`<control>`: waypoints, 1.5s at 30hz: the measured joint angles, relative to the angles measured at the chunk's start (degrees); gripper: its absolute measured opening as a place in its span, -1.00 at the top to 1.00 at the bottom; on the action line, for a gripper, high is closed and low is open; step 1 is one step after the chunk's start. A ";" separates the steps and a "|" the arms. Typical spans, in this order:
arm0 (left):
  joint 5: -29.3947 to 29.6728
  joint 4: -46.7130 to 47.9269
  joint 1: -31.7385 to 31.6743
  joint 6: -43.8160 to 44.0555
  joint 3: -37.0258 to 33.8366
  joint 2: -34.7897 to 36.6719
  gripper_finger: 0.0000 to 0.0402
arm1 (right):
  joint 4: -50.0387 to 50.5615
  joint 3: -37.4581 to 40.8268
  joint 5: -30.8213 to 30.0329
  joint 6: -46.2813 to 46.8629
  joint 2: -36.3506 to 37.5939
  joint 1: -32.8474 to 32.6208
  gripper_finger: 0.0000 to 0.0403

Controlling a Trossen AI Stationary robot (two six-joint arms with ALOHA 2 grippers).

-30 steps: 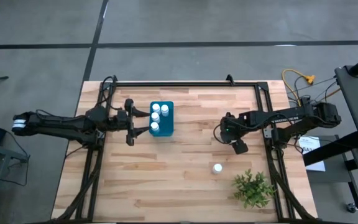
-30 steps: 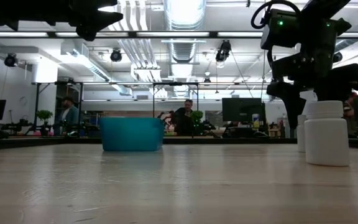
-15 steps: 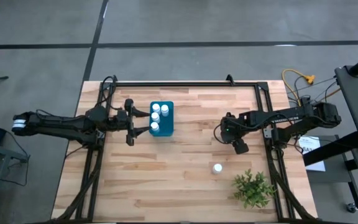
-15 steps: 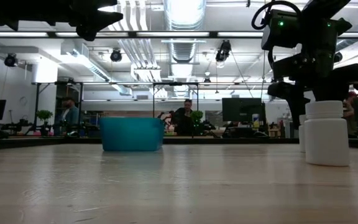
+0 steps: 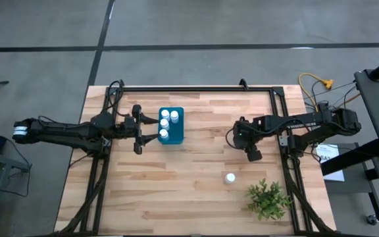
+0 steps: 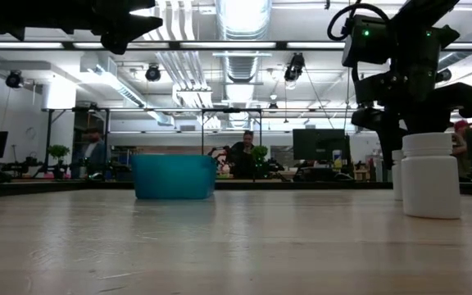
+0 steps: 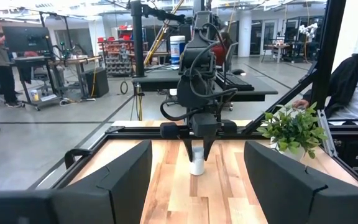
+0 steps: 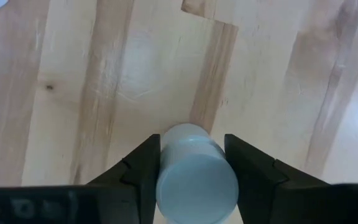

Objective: Pick and place pill bottles into a basket
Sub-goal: Put the white medicine bottle into the blue bin

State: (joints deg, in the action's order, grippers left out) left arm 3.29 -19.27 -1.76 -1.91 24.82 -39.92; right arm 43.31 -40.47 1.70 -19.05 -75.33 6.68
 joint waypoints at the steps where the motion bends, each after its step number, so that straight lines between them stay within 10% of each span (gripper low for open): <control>1: 0.00 -0.02 0.00 0.00 0.00 0.02 -0.19 | 0.00 0.02 -0.06 0.00 0.00 0.00 0.27; 26: 0.00 0.06 0.02 0.07 0.04 0.31 -0.19 | -4.81 -8.60 3.81 -1.26 -1.28 3.63 0.27; 45: 0.00 0.18 0.02 0.04 0.24 0.38 -0.19 | -5.43 -30.67 10.38 -6.84 -19.26 5.92 0.27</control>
State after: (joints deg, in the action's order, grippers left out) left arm 3.29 -19.08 -1.74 -1.87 25.06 -39.54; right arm 37.88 -71.14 12.08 -25.89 -94.59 12.60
